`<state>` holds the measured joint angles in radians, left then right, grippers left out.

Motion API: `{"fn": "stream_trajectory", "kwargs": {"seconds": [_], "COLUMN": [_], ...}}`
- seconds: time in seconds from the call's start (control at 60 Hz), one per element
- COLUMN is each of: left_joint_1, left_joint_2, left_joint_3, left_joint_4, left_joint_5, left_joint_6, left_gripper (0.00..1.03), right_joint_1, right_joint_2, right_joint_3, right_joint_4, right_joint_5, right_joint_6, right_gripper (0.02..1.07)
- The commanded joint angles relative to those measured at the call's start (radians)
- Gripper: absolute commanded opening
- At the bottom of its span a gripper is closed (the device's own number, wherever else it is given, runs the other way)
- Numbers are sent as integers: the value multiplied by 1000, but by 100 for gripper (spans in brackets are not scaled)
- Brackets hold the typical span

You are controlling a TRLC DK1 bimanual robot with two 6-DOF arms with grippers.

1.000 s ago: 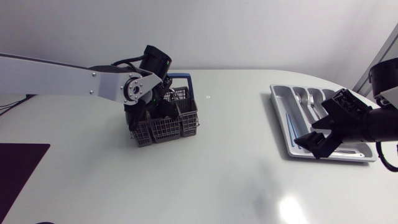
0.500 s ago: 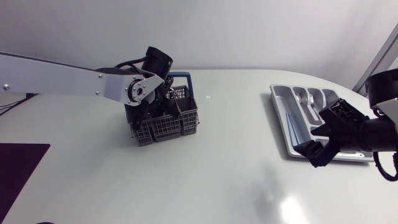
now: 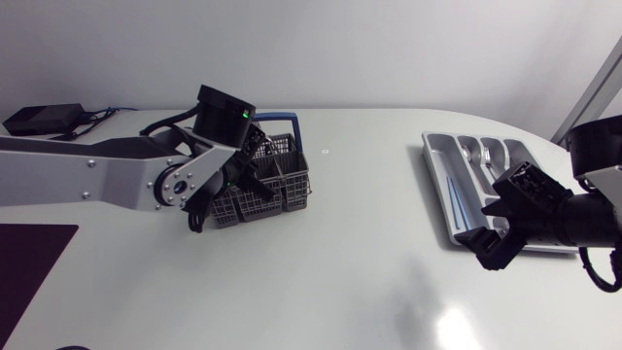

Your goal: Unload the cutlery basket into the drawer organizer.

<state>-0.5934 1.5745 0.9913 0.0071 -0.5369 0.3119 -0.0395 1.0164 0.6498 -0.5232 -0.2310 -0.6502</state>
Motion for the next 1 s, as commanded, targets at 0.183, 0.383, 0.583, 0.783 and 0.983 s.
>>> {"fn": "stream_trajectory", "kwargs": {"seconds": [0.183,0.383,0.583,0.783,0.983], "left_joint_1": [-59,-121,-118,-36,4], "left_joint_2": [-243,-400,-413,-363,-271], "left_joint_3": [-42,52,145,155,158], "left_joint_4": [27,-167,-351,-386,-392], "left_joint_5": [-51,-14,245,568,779], "left_joint_6": [96,-40,-270,-413,-488], "left_gripper": [4,4,4,4,4], "right_joint_1": [67,181,308,483,615], "right_joint_2": [-91,-156,-203,-191,-82], "right_joint_3": [-30,11,73,111,151], "right_joint_4": [-28,-61,-98,-78,11], "right_joint_5": [12,7,-28,-30,-28], "right_joint_6": [52,126,208,308,403], "right_gripper": [97,97,97,96,92]}}
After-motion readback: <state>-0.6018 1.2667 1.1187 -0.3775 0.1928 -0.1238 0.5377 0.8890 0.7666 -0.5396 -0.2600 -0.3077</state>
